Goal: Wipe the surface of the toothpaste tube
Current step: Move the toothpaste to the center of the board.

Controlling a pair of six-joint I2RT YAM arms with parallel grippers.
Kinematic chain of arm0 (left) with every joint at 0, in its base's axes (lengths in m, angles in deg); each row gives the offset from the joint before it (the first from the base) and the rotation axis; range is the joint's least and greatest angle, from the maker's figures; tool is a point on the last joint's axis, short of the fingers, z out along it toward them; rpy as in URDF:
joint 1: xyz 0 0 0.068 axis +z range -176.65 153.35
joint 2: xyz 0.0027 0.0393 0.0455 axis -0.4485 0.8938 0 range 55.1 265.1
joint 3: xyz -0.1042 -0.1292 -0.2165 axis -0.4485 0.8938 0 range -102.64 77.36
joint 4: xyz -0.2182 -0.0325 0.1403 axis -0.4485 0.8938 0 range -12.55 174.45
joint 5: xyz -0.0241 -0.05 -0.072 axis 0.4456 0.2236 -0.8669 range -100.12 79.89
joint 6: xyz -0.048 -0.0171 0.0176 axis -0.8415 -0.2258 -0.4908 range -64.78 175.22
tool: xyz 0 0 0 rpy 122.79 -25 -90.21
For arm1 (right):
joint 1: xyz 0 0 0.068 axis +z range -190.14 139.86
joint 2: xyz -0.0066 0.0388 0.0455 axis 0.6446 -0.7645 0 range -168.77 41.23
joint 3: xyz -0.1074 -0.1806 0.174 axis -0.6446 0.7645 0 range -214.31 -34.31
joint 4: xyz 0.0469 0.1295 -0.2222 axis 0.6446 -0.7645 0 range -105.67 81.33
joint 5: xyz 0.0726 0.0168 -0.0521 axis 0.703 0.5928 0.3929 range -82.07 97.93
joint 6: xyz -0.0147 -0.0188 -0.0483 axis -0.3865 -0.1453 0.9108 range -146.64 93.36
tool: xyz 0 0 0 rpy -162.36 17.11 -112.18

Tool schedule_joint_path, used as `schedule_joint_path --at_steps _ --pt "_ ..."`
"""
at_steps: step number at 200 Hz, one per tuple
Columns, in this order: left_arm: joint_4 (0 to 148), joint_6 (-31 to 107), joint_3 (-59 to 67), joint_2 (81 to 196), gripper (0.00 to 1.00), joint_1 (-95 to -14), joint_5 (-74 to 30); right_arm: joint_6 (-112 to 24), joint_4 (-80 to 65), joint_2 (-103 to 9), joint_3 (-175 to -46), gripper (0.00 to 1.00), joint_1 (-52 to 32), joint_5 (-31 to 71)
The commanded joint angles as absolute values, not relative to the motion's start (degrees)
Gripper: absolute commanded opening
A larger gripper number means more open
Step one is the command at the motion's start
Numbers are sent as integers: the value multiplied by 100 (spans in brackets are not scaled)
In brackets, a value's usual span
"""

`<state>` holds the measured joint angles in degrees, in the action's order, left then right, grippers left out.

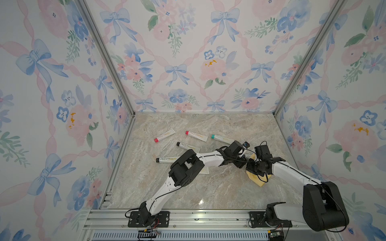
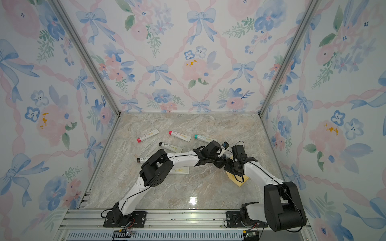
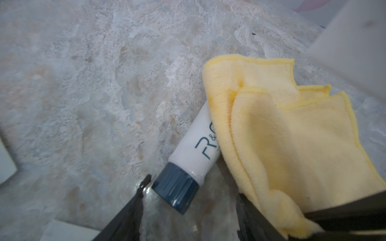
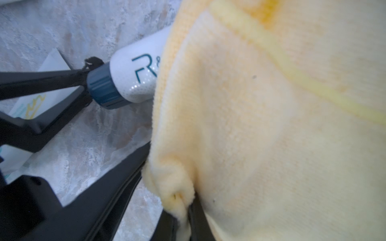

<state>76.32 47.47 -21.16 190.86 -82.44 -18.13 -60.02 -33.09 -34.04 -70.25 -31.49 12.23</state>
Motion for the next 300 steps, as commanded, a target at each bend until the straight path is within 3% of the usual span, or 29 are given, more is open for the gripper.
schedule_joint_path --at_steps 1,72,118,234,264,300 --pt "7705 4713 -1874 18581 73 -8106 -1830 -5959 -3329 -3524 -7057 13 -3253 1268" --pt "7704 4763 -757 17469 74 -7858 -1442 -5986 -3174 -4444 -7706 12 -3444 1339" --pt "7787 4868 286 16725 82 -7440 -1106 -5968 -3223 -4887 -8220 12 -3688 1290" --pt "7955 4987 502 17295 81 -7349 -962 -5938 -3606 -4224 -8221 12 -3270 1286" --pt "7958 4961 536 17384 73 -7349 -1033 -5963 -3656 -4020 -8133 12 -3161 1280" --pt "7960 4910 700 17340 46 -7383 -1173 -5971 -3674 -3999 -8127 12 -3048 1282"
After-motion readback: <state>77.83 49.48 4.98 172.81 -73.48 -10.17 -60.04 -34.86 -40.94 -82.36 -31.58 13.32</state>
